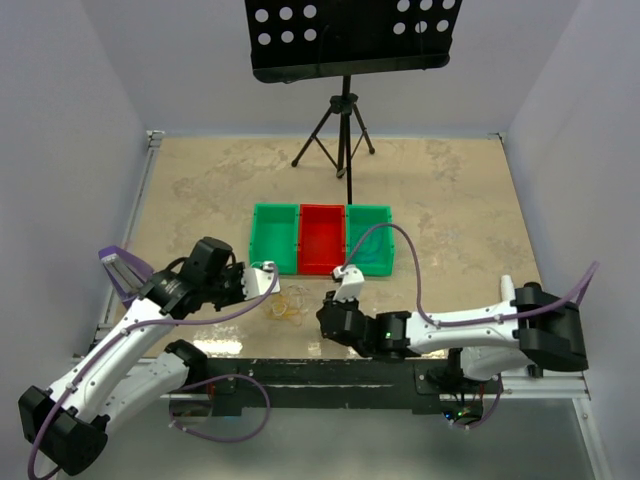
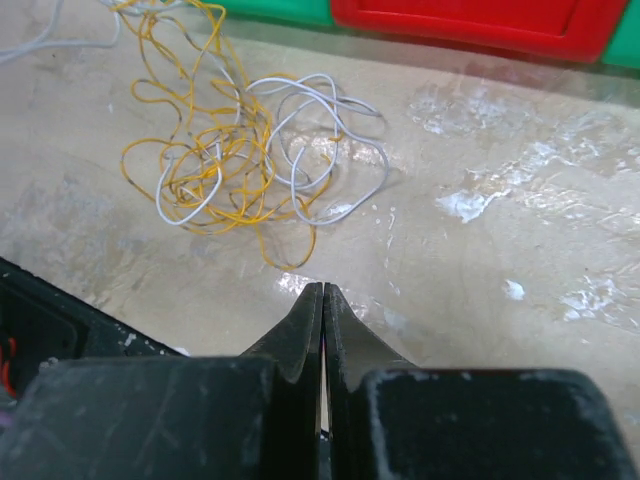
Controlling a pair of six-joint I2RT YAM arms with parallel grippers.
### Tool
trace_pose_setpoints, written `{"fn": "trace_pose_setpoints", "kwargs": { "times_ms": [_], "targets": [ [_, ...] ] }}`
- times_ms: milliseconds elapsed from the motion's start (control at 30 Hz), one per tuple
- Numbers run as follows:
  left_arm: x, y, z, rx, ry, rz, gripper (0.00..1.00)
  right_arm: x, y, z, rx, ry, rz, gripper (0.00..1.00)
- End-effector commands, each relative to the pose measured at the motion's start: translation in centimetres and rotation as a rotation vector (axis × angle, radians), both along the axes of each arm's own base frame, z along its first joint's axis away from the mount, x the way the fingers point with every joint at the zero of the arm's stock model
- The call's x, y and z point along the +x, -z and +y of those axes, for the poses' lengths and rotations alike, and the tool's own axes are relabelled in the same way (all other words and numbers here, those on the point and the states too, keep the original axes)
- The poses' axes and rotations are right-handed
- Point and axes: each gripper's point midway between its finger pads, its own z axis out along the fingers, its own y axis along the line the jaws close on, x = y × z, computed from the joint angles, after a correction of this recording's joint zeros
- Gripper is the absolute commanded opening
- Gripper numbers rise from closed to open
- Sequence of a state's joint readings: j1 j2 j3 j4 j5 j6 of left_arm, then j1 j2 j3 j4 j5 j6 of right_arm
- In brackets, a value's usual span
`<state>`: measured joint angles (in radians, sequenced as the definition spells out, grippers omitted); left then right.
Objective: Untangle the cables
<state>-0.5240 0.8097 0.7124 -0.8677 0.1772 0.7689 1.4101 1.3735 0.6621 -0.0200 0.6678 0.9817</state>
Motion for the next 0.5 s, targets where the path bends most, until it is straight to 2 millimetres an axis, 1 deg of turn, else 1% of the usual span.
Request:
{"fn": "trace_pose_setpoints", "kwargs": {
  "times_ms": [0,33,67,100,133,167,200,267,300,433,467],
  "targets": [
    [0.5,0.0,-0.3,-0.013,-0.006,-0.016,0.00,-0.8,-1.8,-0.4,0.077,-0.017,0.000,0.00],
    [0.7,-0.2,-0.4,-0.020,-0.005,-0.021,0.00,-1.0,-2.6,0.7,0.100,-0.064,-0.025,0.08],
    [0.6,0.0,-0.5,-0.022,-0.006,-0.012,0.00,-1.2,-2.7,1.7,0.089,-0.114,-0.048,0.21],
    [0.7,-0.1,-0.5,-0.022,-0.008,-0.008,0.00,-1.3,-2.9,2.6,0.063,-0.159,-0.076,0.30],
    [0.7,-0.1,-0.6,-0.023,-0.008,-0.001,0.00,-1.4,-2.2,3.6,0.021,-0.188,-0.092,0.37],
    [0.6,0.0,-0.6,-0.022,-0.011,0.007,0.00,-1.5,-1.8,4.3,-0.023,-0.219,-0.117,0.41],
    [0.6,-0.1,-0.7,-0.025,-0.009,0.007,0.00,-1.4,-1.6,5.1,-0.052,-0.242,-0.141,0.45],
    [0.5,0.0,-0.8,-0.031,-0.006,0.010,0.00,-1.3,-1.0,6.4,-0.110,-0.298,-0.198,0.49],
    [0.5,0.0,-0.9,-0.036,-0.005,0.010,0.00,-1.2,-1.1,7.0,-0.114,-0.316,-0.217,0.51],
    [0.4,0.0,-1.2,-0.050,0.000,0.021,0.00,-1.0,-1.7,9.3,-0.105,-0.373,-0.282,0.53],
    [0.4,0.1,-1.2,-0.050,-0.002,0.021,0.00,-0.7,-1.7,9.6,-0.110,-0.367,-0.298,0.54]
  ]
}}
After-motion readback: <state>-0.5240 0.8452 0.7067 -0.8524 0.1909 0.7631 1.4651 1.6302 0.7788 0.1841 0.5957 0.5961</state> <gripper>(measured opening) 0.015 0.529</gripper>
